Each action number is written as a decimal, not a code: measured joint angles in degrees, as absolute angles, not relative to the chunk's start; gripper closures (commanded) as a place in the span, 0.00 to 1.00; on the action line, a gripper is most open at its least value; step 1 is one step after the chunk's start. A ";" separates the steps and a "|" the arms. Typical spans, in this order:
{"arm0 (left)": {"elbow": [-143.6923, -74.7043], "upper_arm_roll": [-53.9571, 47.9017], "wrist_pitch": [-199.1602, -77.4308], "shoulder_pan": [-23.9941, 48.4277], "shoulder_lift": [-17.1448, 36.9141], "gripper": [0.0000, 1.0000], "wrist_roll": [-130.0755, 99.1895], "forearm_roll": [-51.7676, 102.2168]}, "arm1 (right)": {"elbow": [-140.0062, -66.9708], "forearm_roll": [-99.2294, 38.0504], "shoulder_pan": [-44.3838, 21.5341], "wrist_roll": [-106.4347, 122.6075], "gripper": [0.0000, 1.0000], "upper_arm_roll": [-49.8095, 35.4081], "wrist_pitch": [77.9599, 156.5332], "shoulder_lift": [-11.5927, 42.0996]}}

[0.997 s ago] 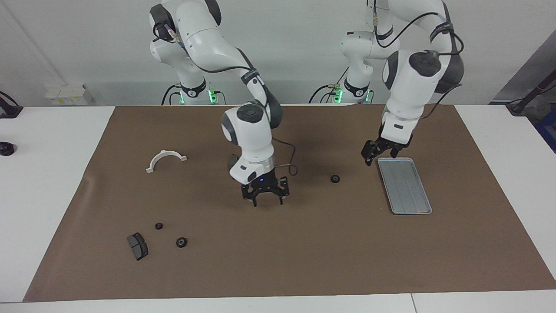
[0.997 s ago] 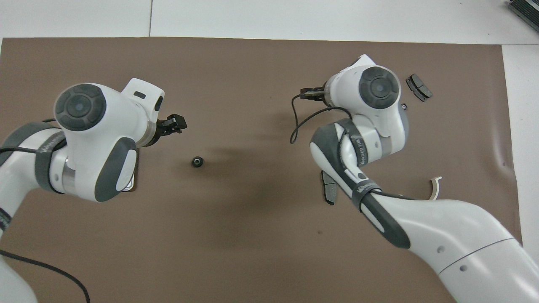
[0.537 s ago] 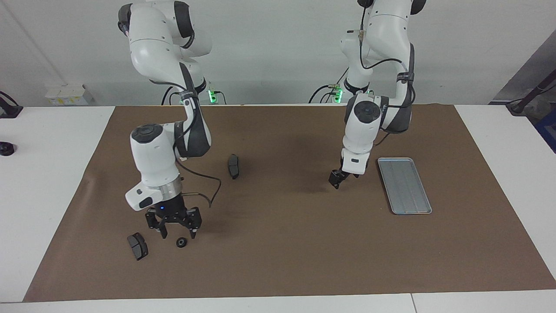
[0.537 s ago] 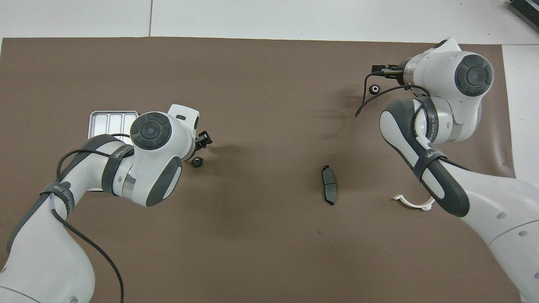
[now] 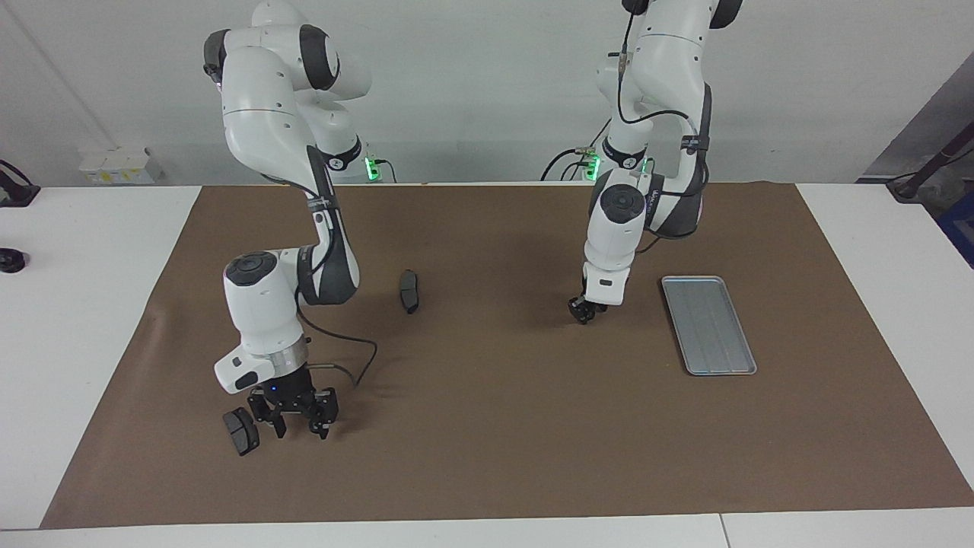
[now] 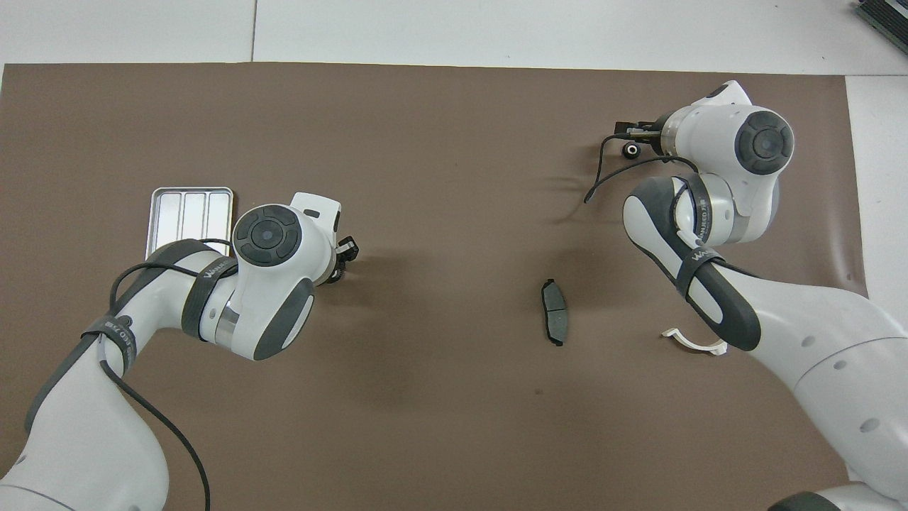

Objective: Pick bearing gear from pile to tray

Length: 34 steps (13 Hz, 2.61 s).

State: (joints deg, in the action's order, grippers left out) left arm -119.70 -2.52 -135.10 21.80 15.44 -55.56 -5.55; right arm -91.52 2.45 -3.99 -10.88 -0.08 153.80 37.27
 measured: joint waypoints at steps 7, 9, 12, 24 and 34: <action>-120.42 -2.84 -135.66 23.09 15.08 0.43 -57.03 -5.55 | -92.59 2.45 -4.15 -10.90 0.48 0.03 150.19 37.27; -120.96 -2.80 -136.97 23.15 15.01 0.53 -57.03 -5.55 | -92.48 2.45 -4.11 -10.90 0.53 0.09 147.86 36.84; -121.98 -2.82 -138.78 23.16 14.35 1.00 -57.02 -5.53 | -92.48 2.47 -4.16 -10.90 0.68 0.09 146.14 36.42; -121.12 -1.03 -123.13 3.90 3.19 1.00 -26.86 -2.39 | -91.24 2.85 -5.68 -10.81 0.89 -3.80 145.11 34.97; -132.38 -2.02 -134.47 -1.84 3.19 0.01 -21.89 -0.08 | -89.99 3.22 -28.71 -10.95 0.89 -5.63 152.10 34.58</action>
State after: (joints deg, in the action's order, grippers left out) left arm -132.38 -2.02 -134.47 -1.84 3.19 -21.89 -0.08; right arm -89.99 3.22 -28.71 -10.95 -5.63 152.10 34.58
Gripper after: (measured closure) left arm 0.656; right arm 0.652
